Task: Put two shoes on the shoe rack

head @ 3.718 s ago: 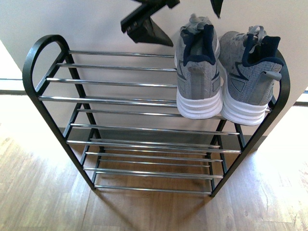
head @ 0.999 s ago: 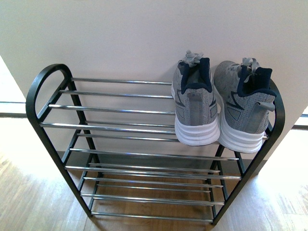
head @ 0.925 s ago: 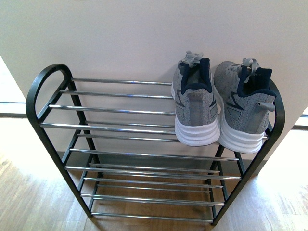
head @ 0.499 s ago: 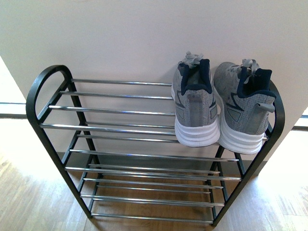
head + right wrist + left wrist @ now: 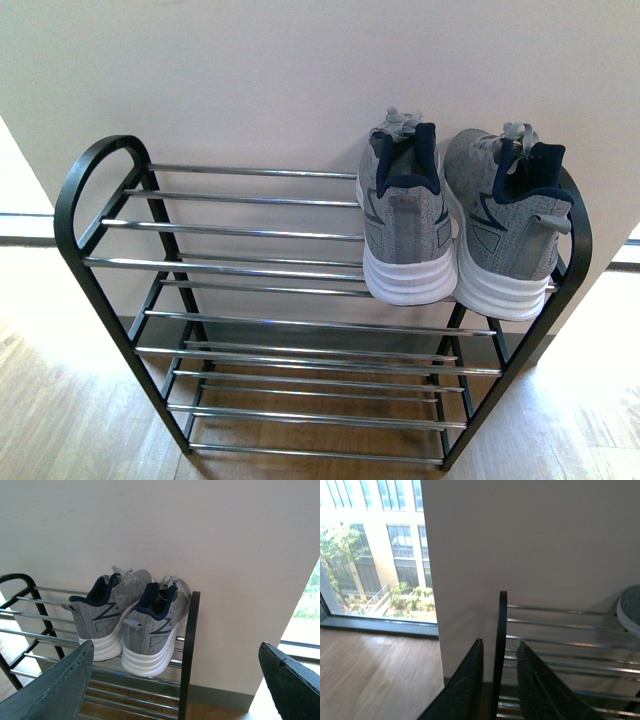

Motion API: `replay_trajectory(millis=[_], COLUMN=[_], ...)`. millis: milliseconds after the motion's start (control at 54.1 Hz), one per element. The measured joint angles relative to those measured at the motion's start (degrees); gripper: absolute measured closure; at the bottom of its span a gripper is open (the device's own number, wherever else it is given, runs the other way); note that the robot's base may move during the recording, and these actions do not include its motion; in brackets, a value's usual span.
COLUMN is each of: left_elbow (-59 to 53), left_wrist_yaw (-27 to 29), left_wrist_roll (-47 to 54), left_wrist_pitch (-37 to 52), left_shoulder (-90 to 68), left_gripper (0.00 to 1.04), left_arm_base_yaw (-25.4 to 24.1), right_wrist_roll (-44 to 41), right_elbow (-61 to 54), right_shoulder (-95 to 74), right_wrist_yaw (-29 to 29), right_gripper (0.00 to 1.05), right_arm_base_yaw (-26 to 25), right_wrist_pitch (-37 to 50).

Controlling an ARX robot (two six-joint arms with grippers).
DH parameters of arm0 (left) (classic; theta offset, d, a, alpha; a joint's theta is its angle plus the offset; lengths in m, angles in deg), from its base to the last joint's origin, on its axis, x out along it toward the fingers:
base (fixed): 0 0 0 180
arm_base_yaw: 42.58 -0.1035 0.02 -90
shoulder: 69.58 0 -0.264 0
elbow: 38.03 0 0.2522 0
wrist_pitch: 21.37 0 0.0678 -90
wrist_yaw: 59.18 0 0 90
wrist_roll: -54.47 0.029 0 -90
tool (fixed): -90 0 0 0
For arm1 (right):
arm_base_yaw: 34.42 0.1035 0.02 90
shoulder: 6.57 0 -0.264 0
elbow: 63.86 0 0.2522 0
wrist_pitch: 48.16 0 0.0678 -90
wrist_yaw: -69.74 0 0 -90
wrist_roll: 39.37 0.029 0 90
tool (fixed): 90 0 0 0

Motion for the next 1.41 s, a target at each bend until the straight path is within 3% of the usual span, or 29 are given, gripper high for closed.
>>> replay_trajectory(millis=[111,444,999,1406], left_elbow=[0.0,0.0,0.0,0.0], left_wrist_yaw=[0.0,0.0,0.1,0.0], left_wrist_roll=[0.0,0.0,0.1,0.1], left_wrist_pitch=[-6.0,-6.5,-6.5,-6.5], left_shoulder=[5.7,6.4,6.4,6.4], left_gripper=[1.04,1.03,0.08,0.09], left_arm_base_yaw=[0.0,-0.1,-0.1,-0.1], right_wrist_roll=[0.0,0.0,0.0,0.0], right_elbow=[0.0,0.0,0.0,0.0], right_shoulder=[0.0,0.0,0.0,0.0], right_wrist_yaw=[0.0,0.0,0.2,0.0], right_gripper=[0.09,0.09,0.09,0.09], right_arm_base_yaw=[0.0,0.0,0.0,0.1], right_wrist_pitch=[0.0,0.0,0.0,-0.2])
